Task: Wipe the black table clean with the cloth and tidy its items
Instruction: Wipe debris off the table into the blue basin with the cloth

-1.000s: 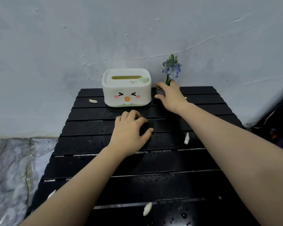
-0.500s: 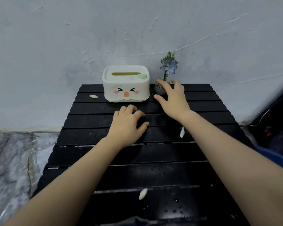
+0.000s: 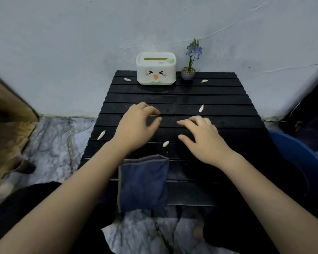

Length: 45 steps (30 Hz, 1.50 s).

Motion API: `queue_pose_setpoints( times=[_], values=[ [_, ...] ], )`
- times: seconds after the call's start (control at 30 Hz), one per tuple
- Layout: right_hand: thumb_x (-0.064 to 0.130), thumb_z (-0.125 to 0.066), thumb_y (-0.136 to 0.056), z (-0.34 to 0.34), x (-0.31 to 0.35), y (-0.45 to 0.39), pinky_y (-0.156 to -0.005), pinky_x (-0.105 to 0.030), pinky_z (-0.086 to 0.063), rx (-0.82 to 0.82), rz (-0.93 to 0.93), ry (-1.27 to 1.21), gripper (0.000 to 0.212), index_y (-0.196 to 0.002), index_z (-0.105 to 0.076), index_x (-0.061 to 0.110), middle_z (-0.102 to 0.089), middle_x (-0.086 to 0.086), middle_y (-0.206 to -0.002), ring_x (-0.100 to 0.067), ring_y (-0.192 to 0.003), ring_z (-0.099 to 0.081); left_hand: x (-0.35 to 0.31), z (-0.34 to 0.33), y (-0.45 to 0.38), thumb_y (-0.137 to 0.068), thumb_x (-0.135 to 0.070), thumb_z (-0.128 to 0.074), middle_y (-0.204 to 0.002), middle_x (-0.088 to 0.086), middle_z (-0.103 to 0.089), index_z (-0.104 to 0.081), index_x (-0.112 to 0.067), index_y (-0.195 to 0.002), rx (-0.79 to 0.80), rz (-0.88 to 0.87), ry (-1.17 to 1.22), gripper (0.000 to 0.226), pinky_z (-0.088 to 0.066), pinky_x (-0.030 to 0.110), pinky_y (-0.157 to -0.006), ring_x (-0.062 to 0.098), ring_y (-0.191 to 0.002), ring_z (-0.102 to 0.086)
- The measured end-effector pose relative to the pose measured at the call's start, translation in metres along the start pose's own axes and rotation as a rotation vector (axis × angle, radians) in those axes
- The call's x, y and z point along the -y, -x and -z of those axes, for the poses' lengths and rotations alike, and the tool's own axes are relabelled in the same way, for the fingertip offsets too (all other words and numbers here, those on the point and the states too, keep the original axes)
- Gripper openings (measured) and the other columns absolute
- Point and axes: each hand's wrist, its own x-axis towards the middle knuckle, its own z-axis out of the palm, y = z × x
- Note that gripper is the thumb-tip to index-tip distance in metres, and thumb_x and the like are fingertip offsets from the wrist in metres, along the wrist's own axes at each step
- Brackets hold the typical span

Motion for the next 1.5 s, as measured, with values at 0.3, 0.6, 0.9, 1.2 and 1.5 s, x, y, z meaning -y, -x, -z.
queue_pose_setpoints(
  times=[0.3, 0.6, 0.9, 1.2, 1.5],
  values=[
    [0.047, -0.03, -0.105, -0.05, 0.01, 0.066, -0.123, -0.047, -0.005, 0.153, -0.068, 0.121, 0.063, -0.159, -0.016, 0.018, -0.009, -0.006, -0.167, -0.024, -0.154, -0.002, -0.034, -0.039, 0.151, -0.082, -0.084, -0.021, -0.162, 0.019, -0.02, -0.023, -0.008, -0.155, 0.145, 0.282, -0.299, 0.106, -0.014, 0.049, -0.123, 0.033, -0.152, -0.015],
    [0.044, -0.017, -0.106, -0.06, 0.012, 0.074, -0.124, -0.047, 0.0, 0.118, -0.063, 0.157, 0.06, -0.16, -0.009, 0.017, -0.003, -0.006, -0.168, -0.023, -0.154, 0.004, -0.029, -0.055, 0.162, -0.096, -0.044, -0.017, -0.156, 0.025, -0.031, -0.038, -0.003, -0.149, 0.09, 0.265, -0.294, 0.07, -0.017, 0.051, -0.122, 0.039, -0.148, -0.025],
    [0.05, -0.002, -0.099, -0.068, 0.005, 0.075, -0.124, -0.043, 0.003, 0.057, -0.034, 0.157, 0.068, -0.16, -0.009, 0.019, -0.003, -0.003, -0.168, -0.02, -0.154, 0.005, 0.01, -0.059, 0.083, -0.103, -0.025, -0.034, -0.158, 0.029, -0.02, -0.02, 0.007, -0.151, 0.024, 0.544, -0.325, 0.059, -0.007, 0.049, -0.123, 0.041, -0.15, -0.013],
    [0.045, -0.011, -0.104, -0.073, 0.002, 0.074, -0.123, -0.05, -0.015, 0.011, -0.031, 0.182, 0.061, -0.158, -0.022, 0.017, -0.016, -0.005, -0.166, -0.022, -0.154, -0.007, 0.069, -0.075, -0.049, -0.105, -0.033, -0.027, -0.159, 0.022, -0.023, -0.023, -0.002, -0.152, 0.096, 0.382, -0.383, 0.056, -0.013, 0.048, -0.121, 0.038, -0.147, -0.019],
    [0.044, -0.016, -0.105, -0.075, 0.003, 0.074, -0.121, -0.051, -0.017, 0.004, -0.039, 0.205, 0.06, -0.157, -0.027, 0.016, -0.02, -0.006, -0.165, -0.024, -0.154, -0.011, 0.024, -0.086, -0.05, -0.106, -0.028, -0.04, -0.16, 0.004, -0.032, -0.034, -0.023, -0.152, 0.331, -0.094, 0.059, 0.047, -0.005, 0.038, -0.124, 0.021, -0.151, -0.018]
  ],
)
